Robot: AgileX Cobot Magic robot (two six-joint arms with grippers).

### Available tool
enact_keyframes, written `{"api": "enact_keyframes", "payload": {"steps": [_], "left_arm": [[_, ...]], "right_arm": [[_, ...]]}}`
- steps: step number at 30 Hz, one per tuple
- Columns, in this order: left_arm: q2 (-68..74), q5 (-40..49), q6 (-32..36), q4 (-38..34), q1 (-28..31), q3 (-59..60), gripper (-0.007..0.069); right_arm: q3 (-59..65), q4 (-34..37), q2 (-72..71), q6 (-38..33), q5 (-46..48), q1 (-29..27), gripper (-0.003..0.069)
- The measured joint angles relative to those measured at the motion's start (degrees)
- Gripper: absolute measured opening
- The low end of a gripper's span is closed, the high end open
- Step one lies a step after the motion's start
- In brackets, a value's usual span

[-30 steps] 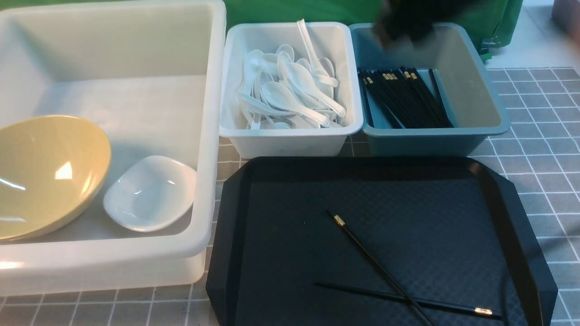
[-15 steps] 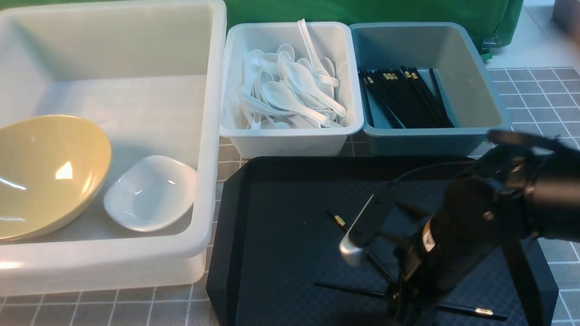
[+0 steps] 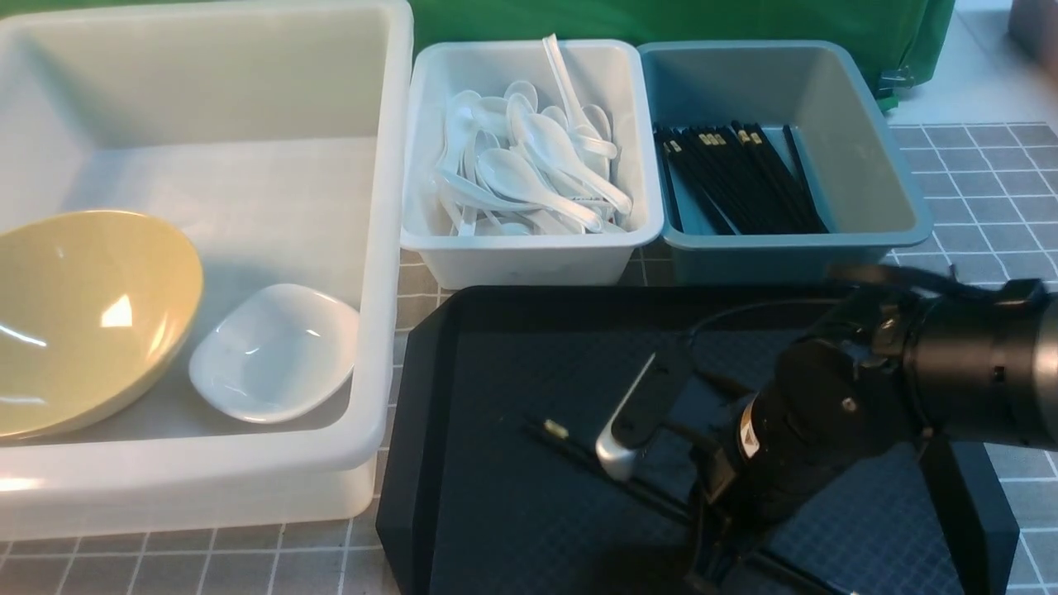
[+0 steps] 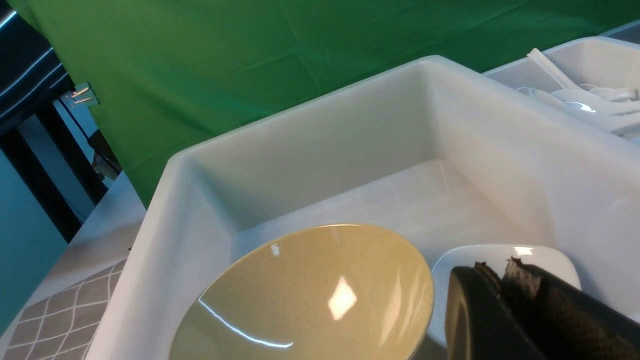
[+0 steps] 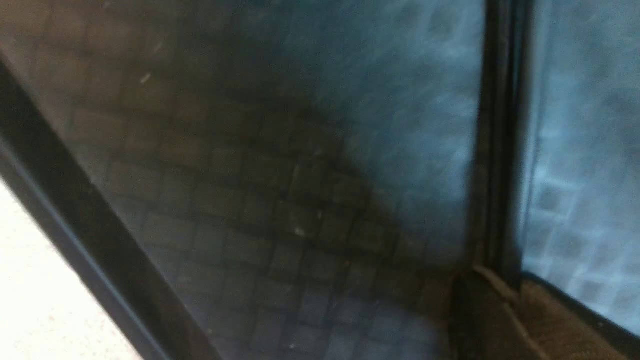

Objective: On grey table put chopsticks spoon bowls plates into blue grey white boxes.

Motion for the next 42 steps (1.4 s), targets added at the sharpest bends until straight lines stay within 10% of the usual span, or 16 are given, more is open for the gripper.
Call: {"api": "enact_keyframes", "payload": {"steps": [11,20,33,42], "left_arm": [[0.0,-0.4,0.0,0.1,0.0,0.0,0.0024],[0.0,-0.6,0.0,0.2,0.0,0.0,0.0024],[0.0,-0.4,0.0,2.1,0.0,0.0,0.0024],[0.0,1.0,0.0,1.9,0.0,0.0,0.0024]], "right_arm": [[-6.7,-5.1,-13.3,-0.2,-6.7,-0.7,0.0073],[-17.0,-9.4,-5.3,14.0,-45.4,-18.4,0.0080],[-32.2,-9.5,11.6,21.0,-25.4,-22.9,0.0451],[-24.7,-9.5,-15.1,14.5,-12.5,-22.9,0.0140]]}}
